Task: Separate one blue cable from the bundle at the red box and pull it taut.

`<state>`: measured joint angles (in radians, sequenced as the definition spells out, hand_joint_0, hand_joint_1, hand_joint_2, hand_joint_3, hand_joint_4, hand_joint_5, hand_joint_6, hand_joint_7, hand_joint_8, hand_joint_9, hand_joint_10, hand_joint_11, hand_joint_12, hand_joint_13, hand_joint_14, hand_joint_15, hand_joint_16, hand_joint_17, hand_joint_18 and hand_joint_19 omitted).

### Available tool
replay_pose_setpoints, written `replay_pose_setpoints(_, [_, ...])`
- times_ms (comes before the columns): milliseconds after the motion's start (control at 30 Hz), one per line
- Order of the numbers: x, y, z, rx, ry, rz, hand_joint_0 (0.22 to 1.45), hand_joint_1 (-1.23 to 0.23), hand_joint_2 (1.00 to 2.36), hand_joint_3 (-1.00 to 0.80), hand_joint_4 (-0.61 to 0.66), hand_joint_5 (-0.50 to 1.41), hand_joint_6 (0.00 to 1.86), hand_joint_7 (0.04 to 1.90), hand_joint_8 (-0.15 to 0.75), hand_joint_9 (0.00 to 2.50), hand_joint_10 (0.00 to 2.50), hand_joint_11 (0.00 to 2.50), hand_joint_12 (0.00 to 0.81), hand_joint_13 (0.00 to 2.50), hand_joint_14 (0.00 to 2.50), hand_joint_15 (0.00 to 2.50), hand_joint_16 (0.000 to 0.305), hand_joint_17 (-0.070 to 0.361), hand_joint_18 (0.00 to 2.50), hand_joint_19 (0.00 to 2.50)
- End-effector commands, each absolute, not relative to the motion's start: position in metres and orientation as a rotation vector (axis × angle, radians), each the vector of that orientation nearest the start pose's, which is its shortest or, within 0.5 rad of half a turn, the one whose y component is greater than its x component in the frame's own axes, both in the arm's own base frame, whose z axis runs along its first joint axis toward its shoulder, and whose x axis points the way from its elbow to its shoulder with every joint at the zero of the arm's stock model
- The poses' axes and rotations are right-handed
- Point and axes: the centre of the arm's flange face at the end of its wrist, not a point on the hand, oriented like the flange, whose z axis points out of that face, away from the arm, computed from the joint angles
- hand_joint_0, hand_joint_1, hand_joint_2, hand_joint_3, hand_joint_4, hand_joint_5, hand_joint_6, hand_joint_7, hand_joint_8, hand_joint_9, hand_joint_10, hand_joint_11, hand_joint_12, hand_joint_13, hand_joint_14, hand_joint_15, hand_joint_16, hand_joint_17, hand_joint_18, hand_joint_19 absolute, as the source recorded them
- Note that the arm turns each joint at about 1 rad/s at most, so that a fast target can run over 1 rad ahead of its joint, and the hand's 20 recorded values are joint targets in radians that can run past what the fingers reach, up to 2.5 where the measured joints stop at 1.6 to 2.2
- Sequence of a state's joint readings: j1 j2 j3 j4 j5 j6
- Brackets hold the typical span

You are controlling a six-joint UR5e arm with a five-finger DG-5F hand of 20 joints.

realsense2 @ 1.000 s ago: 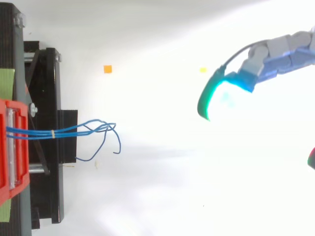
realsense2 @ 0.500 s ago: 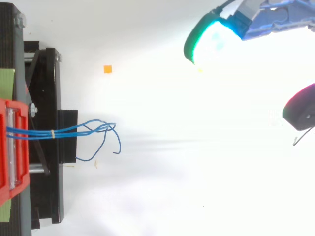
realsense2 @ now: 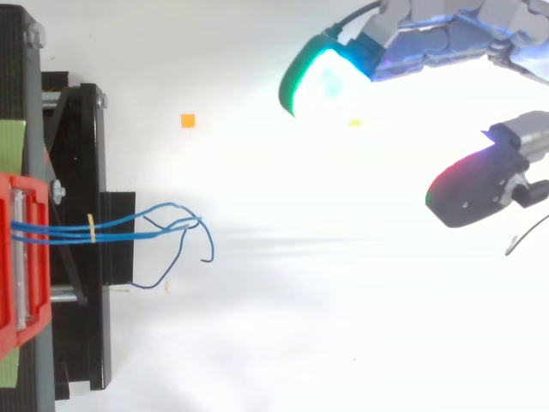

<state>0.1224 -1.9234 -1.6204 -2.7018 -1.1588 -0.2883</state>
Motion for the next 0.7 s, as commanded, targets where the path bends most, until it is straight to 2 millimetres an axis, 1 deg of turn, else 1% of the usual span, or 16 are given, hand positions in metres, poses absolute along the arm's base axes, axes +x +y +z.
replay_pose_setpoints(0, [0.626, -0.101, 0.312, 1.141, 1.121, 0.783, 0.54, -0.66, 1.0, -0.44, 0.21, -0.21, 0.5, 0.86, 0.286, 0.55, 0.01, 0.38, 0.329, 0.58, 0.01, 0.36, 0.036, 0.082, 0.42, 0.49])
replay_pose_setpoints(167, [0.633, -0.101, 0.303, 1.148, 1.131, 0.776, 0.54, -0.66, 1.0, -0.44, 0.21, -0.21, 0.5, 0.86, 0.284, 0.56, 0.01, 0.38, 0.328, 0.59, 0.01, 0.36, 0.036, 0.081, 0.43, 0.49])
replay_pose_setpoints(200, [0.638, -0.101, 0.296, 1.154, 1.135, 0.772, 0.54, -0.66, 1.0, -0.44, 0.21, -0.21, 0.5, 0.87, 0.285, 0.56, 0.01, 0.39, 0.328, 0.59, 0.01, 0.37, 0.036, 0.081, 0.43, 0.49])
replay_pose_setpoints(233, [0.639, -0.1, 0.293, 1.154, 1.141, 0.772, 0.54, -0.66, 1.0, -0.44, 0.22, -0.21, 0.5, 0.87, 0.287, 0.56, 0.01, 0.39, 0.328, 0.59, 0.01, 0.37, 0.036, 0.081, 0.43, 0.49])
replay_pose_setpoints(367, [0.645, -0.101, 0.285, 1.156, 1.114, 0.761, 0.54, -0.65, 1.0, -0.44, 0.22, -0.21, 0.5, 0.87, 0.288, 0.57, 0.01, 0.4, 0.329, 0.6, 0.01, 0.37, 0.036, 0.082, 0.44, 0.48])
replay_pose_setpoints(467, [0.648, -0.1, 0.282, 1.155, 1.104, 0.759, 0.54, -0.65, 1.0, -0.44, 0.22, -0.2, 0.5, 0.87, 0.288, 0.57, 0.01, 0.41, 0.329, 0.6, 0.01, 0.37, 0.036, 0.082, 0.44, 0.49])
replay_pose_setpoints(533, [0.65, -0.1, 0.285, 1.156, 1.097, 0.761, 0.54, -0.65, 1.01, -0.44, 0.22, -0.2, 0.5, 0.87, 0.29, 0.57, 0.01, 0.41, 0.328, 0.6, 0.01, 0.36, 0.036, 0.082, 0.44, 0.48])
replay_pose_setpoints(667, [0.664, -0.1, 0.279, 1.153, 1.1, 0.762, 0.54, -0.65, 1.0, -0.44, 0.23, -0.2, 0.5, 0.87, 0.291, 0.58, 0.01, 0.4, 0.328, 0.6, 0.01, 0.37, 0.036, 0.082, 0.44, 0.49])
